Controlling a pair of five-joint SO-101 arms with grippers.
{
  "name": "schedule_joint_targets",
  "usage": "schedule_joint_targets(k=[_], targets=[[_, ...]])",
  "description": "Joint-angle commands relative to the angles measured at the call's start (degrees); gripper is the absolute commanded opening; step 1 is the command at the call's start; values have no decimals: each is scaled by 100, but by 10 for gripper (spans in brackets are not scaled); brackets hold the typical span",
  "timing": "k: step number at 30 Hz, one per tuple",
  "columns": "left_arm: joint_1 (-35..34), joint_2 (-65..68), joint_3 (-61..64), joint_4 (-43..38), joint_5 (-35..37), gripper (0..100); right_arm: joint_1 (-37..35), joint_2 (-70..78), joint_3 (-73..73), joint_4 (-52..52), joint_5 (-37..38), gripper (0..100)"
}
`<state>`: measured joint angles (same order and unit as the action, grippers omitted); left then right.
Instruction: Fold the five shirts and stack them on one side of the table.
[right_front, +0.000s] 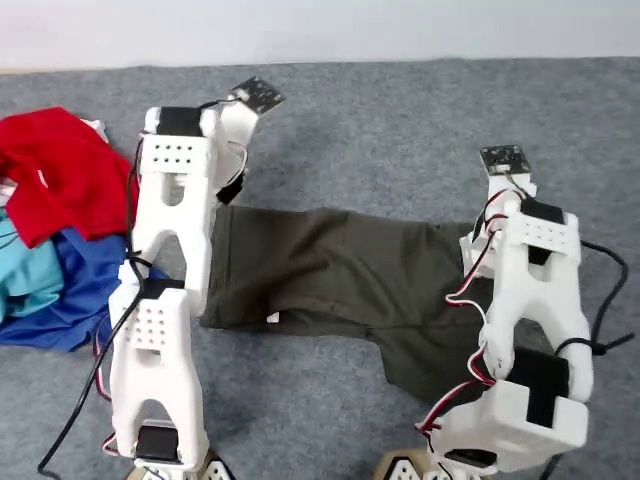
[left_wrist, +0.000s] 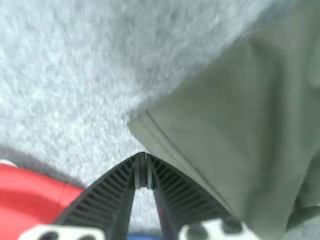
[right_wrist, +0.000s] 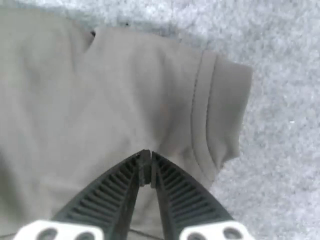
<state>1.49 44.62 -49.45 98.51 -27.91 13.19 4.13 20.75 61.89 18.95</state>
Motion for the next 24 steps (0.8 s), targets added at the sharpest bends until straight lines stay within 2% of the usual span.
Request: schedule_joint_targets(k=[1,5,12,24], targets=[[325,9,-198,185,44,3,31,-22,-316,101,53,9],[598,413,-40,88,44,3,31,-13,-308,84,53,9],[536,1231,-66,-290,44,3,66,514,-352,-22,79,9],[-325,1776,-1156,-9,-123,3,92,866,-352,-330,88,9]])
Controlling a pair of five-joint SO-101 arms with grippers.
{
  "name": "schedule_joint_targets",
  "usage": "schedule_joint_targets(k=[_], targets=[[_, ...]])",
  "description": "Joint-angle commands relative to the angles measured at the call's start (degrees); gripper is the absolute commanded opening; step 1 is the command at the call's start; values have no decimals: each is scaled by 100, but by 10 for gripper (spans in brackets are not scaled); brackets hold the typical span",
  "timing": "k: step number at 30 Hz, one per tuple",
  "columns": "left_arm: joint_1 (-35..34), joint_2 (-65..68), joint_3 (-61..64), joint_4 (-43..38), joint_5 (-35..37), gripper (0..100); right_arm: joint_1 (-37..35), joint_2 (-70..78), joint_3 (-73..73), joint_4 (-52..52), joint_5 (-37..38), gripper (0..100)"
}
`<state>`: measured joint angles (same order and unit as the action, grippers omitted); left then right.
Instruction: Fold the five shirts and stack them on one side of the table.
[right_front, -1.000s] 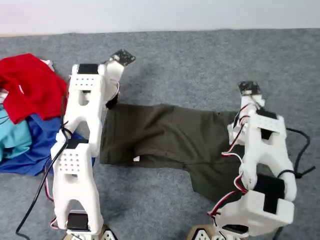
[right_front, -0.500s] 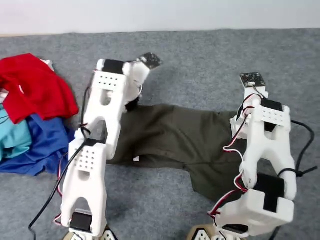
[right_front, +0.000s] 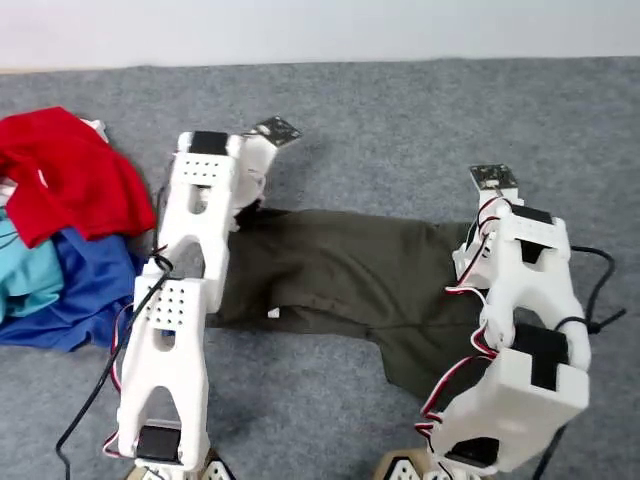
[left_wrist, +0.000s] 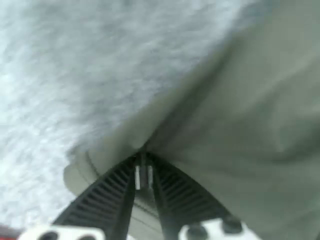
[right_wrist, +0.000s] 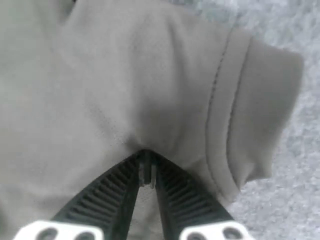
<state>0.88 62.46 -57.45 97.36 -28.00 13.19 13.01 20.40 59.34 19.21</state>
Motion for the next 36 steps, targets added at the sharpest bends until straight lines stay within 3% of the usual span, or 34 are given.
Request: schedule_joint_targets(k=[1,9,17,26,36], targets=[[-281,18,-426,141,-167,3,84,-22,-316,-75,62,9],[-132,-246,-593,316,-229,3,75,-57,-316,-40,62,9],[158,-1459,-444,316,-202,3,84,-66,-316,-22,53,9],[703,-3332,1560,299,-229,4,66,-84,-316,-13,44,9],[290,-3420,2369,-299,-237,10,66,-84,-316,-13,62,9]])
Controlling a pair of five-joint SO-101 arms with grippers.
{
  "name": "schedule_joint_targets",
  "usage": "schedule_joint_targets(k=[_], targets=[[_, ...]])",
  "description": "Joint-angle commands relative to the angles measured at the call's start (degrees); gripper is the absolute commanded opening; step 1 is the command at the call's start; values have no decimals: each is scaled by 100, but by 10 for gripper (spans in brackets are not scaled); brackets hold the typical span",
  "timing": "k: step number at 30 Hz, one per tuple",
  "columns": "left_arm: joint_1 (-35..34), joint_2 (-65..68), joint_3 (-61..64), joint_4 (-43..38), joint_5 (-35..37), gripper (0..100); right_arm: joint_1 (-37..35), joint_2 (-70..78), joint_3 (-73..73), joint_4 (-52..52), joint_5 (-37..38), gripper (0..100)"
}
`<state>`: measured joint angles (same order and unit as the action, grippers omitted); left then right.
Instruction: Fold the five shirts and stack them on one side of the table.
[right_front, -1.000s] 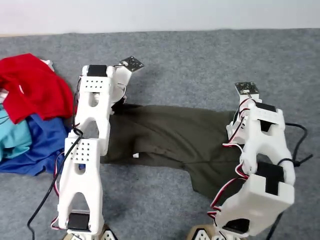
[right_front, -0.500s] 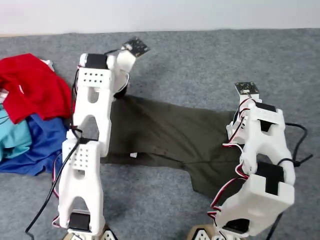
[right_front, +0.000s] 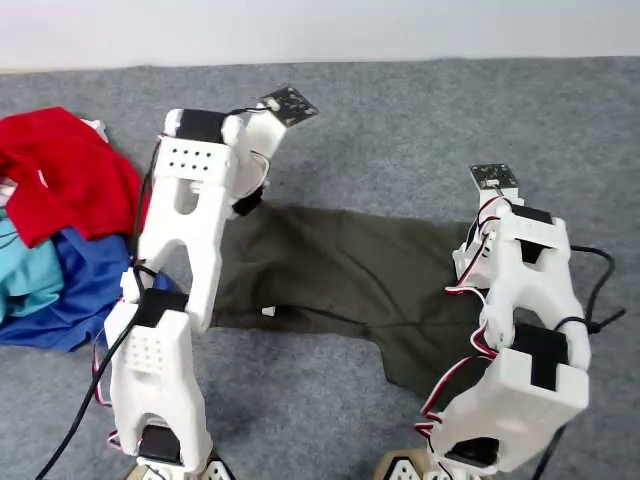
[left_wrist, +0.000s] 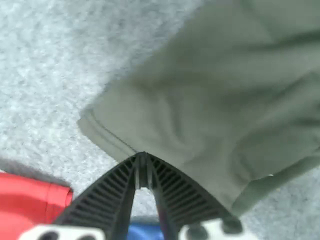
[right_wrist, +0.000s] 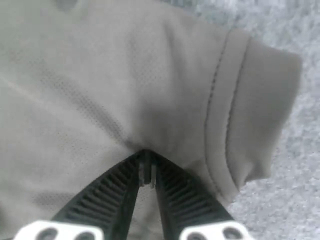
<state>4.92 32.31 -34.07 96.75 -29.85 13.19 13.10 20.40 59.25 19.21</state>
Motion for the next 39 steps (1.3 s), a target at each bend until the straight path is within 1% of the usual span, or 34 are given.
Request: schedule_joint_targets(k=[1,4,6,8,10,12,14,17,19,21,24,27,33,39], targets=[[-141,-404,92,-299,-53,24,66,-84,-316,-4,62,9],[-246,-404,119,-360,-53,87,66,-84,-316,-4,62,9],[-237,-440,119,-316,-53,104,57,-84,-316,-4,62,9],[-176,-466,84,-88,-44,104,48,-92,-316,-4,62,9],[-44,-466,-119,316,-44,103,40,-189,-325,127,44,9],[70,-492,-163,387,114,88,31,-365,-404,374,35,9],[158,-598,-4,378,378,52,31,-558,-484,681,35,9],[519,-677,637,369,431,4,31,-760,-492,1095,26,9],[712,-651,1077,352,431,3,-4,-813,-492,1349,26,9],[782,-607,1490,158,457,3,-31,-822,-466,1499,26,9],[721,-475,1833,-167,615,3,-57,-822,-457,1543,26,9],[677,-167,1895,-202,615,3,-57,-822,-457,1516,26,9],[607,536,1895,264,615,3,-13,-822,-457,1543,26,9],[448,897,1930,360,615,3,-13,-822,-466,1499,26,9]])
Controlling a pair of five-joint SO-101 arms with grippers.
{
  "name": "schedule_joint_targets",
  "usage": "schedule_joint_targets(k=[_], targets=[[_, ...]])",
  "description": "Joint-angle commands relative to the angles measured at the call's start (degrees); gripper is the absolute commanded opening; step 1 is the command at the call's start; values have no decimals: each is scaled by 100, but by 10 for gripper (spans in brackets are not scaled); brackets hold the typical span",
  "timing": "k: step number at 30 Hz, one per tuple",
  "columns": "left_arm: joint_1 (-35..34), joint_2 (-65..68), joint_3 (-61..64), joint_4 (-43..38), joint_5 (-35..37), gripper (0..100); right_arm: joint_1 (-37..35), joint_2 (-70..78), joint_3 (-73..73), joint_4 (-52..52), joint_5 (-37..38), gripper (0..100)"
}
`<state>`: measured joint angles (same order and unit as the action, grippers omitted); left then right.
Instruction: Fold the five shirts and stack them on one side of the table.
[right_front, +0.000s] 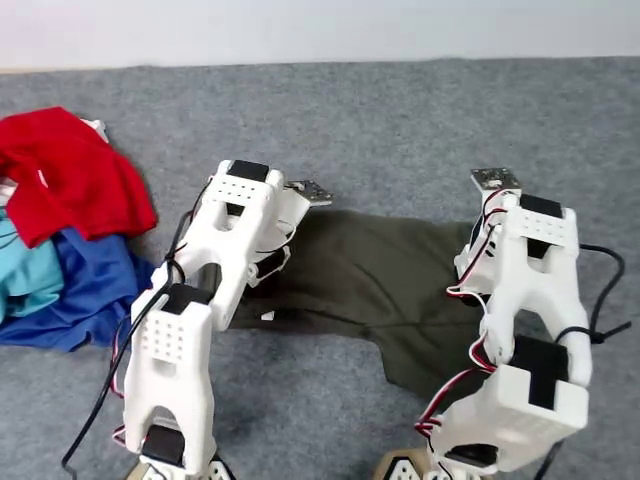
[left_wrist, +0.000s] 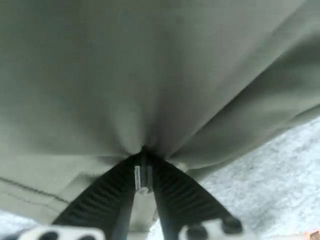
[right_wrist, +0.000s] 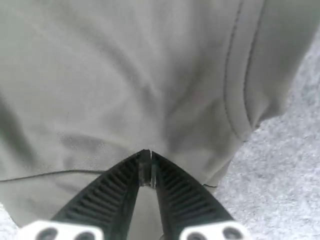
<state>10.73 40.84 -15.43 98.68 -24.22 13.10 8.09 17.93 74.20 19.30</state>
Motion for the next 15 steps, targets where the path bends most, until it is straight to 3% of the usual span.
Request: schedule_joint_targets(k=[1,6,15], targets=[[-149,53,101,167,53,3,-4,-321,-220,4,18,9],[-193,-308,426,176,44,3,-4,-321,-220,-4,18,9],[255,-2295,497,176,44,4,-4,-374,-220,48,18,9]])
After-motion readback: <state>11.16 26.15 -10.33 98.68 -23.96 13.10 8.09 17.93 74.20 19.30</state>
